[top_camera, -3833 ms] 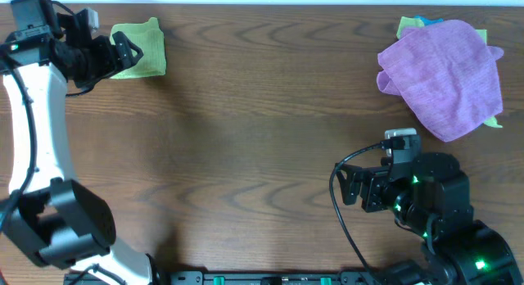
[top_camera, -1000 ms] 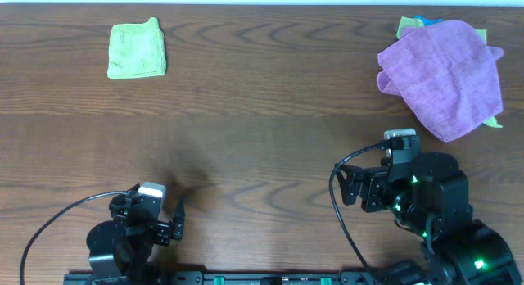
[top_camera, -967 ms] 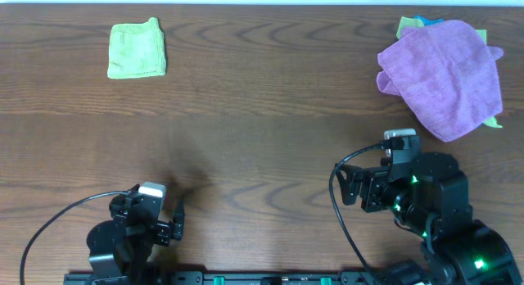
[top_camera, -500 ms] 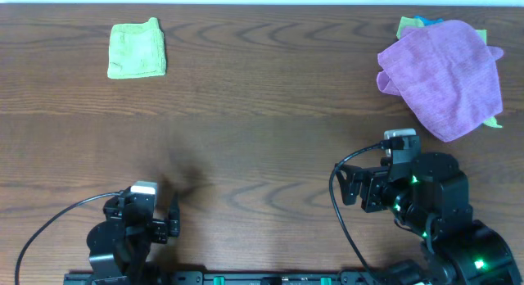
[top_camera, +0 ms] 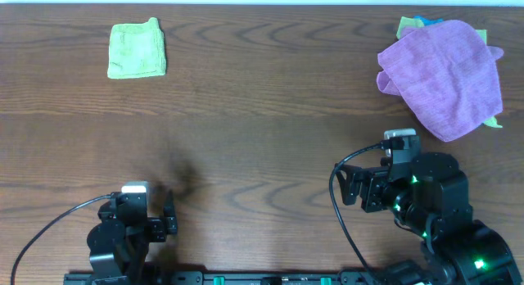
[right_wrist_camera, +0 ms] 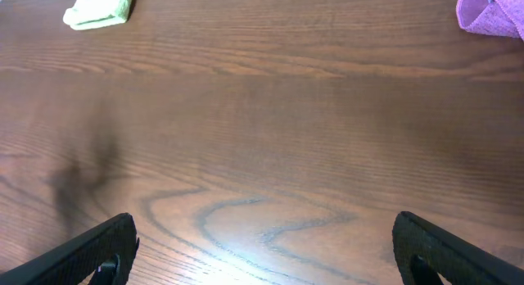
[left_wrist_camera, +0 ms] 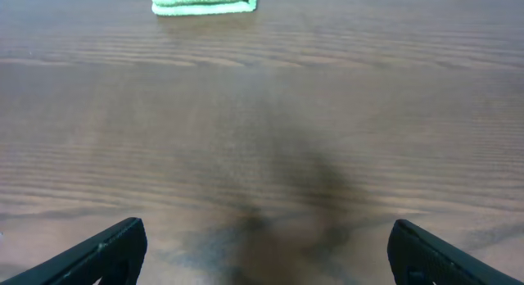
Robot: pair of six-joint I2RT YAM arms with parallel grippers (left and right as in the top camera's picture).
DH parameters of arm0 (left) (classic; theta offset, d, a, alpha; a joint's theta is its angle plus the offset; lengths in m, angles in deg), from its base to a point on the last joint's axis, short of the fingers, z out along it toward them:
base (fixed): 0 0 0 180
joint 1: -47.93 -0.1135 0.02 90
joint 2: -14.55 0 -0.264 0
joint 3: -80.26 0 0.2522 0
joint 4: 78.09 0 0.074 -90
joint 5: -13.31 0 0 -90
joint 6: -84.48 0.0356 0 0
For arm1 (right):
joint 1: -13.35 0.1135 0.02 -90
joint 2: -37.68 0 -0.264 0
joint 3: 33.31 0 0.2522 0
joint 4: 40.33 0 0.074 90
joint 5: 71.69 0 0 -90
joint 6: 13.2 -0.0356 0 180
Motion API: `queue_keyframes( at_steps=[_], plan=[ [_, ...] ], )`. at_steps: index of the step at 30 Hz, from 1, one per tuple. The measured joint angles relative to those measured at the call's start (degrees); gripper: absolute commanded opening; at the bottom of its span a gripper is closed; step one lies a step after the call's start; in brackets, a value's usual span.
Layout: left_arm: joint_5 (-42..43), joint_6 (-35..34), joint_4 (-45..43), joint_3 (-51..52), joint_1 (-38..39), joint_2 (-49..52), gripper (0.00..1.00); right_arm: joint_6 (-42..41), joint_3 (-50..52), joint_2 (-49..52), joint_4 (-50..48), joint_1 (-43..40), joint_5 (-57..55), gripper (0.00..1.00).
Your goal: Fold the cloth
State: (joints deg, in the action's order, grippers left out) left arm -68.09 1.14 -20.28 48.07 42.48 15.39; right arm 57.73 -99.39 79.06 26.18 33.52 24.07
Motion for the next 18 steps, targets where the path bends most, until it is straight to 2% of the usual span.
queue_keyframes(
  at_steps=[10,18],
  plan=[
    [0.0,-0.7,8.5,0.0,0.0,0.0,0.95,0.0,0.0,0.0,0.0,0.0,0.0,0.99],
    [0.0,-0.9,9.0,0.0,0.0,0.0,0.95,0.0,0.0,0.0,0.1,0.0,0.0,0.99]
  ],
)
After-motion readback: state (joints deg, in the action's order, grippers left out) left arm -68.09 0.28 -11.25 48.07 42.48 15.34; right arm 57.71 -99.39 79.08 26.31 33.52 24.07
